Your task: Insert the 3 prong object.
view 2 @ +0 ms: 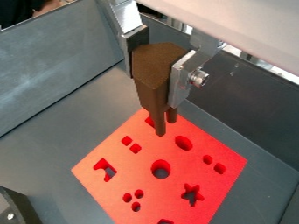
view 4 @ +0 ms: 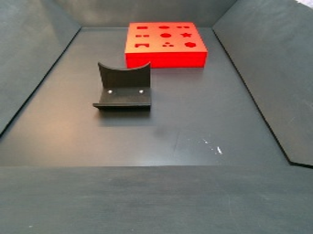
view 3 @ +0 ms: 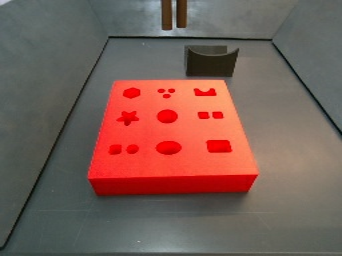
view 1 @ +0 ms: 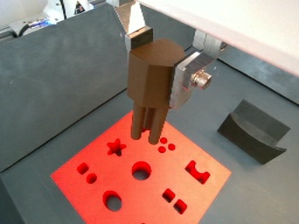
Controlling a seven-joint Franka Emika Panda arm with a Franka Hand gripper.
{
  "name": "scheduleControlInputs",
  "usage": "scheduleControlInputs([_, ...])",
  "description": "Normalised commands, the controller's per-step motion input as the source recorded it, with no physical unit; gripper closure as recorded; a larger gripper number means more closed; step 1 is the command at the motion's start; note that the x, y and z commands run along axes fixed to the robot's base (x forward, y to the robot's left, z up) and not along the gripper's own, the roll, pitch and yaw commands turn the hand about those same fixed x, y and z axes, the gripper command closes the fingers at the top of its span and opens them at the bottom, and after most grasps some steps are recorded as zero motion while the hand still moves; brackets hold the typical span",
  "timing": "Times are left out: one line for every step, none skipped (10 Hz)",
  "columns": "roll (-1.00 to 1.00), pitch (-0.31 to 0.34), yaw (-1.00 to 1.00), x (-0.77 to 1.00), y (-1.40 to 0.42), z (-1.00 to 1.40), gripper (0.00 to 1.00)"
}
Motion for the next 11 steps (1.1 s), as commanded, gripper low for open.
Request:
scheduleControlInputs([-0.06, -0.013, 0.09, 0.18, 0.25, -0.11, 1.0])
scheduleControlInputs([-0.02, -0.054, 0.62, 0.09, 0.33, -0.37, 1.0])
scheduleControlInputs([0.0, -0.036, 0.88, 0.0, 0.21, -0.33, 1.0])
scheduleControlInputs([0.0, -0.02, 1.0, -0.04, 0.13, -0.33, 1.0])
scheduleControlInputs([0.0, -0.009, 1.0, -0.03, 0.11, -0.3, 1.0])
scheduleControlInputs([0.01, -0.006, 1.0, -0.03, 0.07, -0.29, 1.0])
scheduleControlInputs([0.04, 0.0, 1.0, 0.0, 0.0, -0.25, 1.0])
scheduleControlInputs([0.05, 0.0, 1.0, 0.0, 0.0, -0.24, 1.0])
scheduleControlInputs([0.06, 0.0, 1.0, 0.0, 0.0, -0.19, 1.0])
scheduleControlInputs([0.12, 0.011, 1.0, 0.0, 0.0, -0.12, 1.0])
scheduleControlInputs([0.37, 0.141, 0.69, 0.27, 0.03, -0.07, 1.0])
